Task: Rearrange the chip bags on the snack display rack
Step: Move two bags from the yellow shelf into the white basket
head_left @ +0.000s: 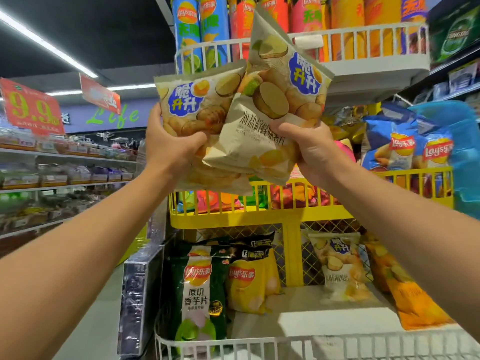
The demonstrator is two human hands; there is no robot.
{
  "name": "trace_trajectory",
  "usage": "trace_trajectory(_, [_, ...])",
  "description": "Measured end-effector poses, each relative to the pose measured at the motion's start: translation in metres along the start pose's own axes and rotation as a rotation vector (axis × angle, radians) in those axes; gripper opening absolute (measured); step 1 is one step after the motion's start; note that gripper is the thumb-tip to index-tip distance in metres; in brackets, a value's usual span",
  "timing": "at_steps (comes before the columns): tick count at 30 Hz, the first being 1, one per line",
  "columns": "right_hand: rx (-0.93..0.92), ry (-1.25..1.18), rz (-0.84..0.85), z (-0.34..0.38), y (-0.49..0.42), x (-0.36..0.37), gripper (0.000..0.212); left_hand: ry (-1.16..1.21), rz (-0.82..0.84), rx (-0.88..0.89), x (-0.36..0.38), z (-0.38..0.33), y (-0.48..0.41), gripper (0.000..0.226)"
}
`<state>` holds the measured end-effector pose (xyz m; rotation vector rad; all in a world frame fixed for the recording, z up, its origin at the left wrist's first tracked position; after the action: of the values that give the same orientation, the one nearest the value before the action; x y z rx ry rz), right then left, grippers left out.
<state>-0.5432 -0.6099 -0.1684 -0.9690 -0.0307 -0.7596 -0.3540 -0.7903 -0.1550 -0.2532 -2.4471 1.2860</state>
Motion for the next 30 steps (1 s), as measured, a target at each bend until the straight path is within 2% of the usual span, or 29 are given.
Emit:
trace_trajectory(3, [0.022, 0.000, 0.018, -0.001, 0.027, -0.010, 0.037, -0.011, -0.021, -0.040, -0.004, 0.004, 0.026, 0.084])
trace_trajectory(7, [0.087, 0.044, 0.004, -0.011, 0.063, -0.031, 0.050, -0.107, -0.045, -0.102, -0.011, 0.024, 0.066, 0.091])
trace_trajectory(10, [0.130, 0.097, -0.023, -0.018, 0.084, -0.056, 0.034, -0.101, -0.053, -0.172, -0.010, 0.039, 0.094, 0.096])
trace_trajectory(12, [0.158, 0.135, -0.053, -0.020, 0.094, -0.077, 0.033, -0.082, -0.049, -0.209, -0.007, 0.045, 0.109, 0.094])
trace_trajectory(16, [0.192, 0.268, -0.138, -0.011, 0.108, -0.138, 0.066, -0.091, -0.021, -0.202, -0.002, 0.050, 0.135, 0.091])
trace_trajectory(18, [0.172, 0.340, -0.226, -0.001, 0.113, -0.180, 0.071, -0.112, -0.023, -0.196, 0.000, 0.055, 0.145, 0.087])
trace_trajectory(21, [0.152, 0.415, -0.337, 0.010, 0.124, -0.239, 0.070, -0.108, 0.040, -0.218, 0.010, 0.068, 0.166, 0.097])
trace_trajectory(26, [0.139, 0.483, -0.493, 0.014, 0.144, -0.312, 0.105, -0.134, 0.125, -0.219, 0.033, 0.080, 0.206, 0.103])
trace_trajectory(30, [0.155, 0.529, -0.531, 0.010, 0.159, -0.343, 0.112, -0.179, 0.138, -0.246, 0.052, 0.097, 0.231, 0.098])
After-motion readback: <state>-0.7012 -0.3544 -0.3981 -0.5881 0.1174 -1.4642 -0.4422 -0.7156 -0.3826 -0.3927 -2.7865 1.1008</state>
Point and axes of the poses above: each hand's wrist, its own y-axis away from the middle knuckle, its own x-axis out of the palm, z = x × y, the point moved 7 cm from there along -y, towards the middle knuckle, and after that the axes turned 10 degrees about -z, right-handed, at the moved point
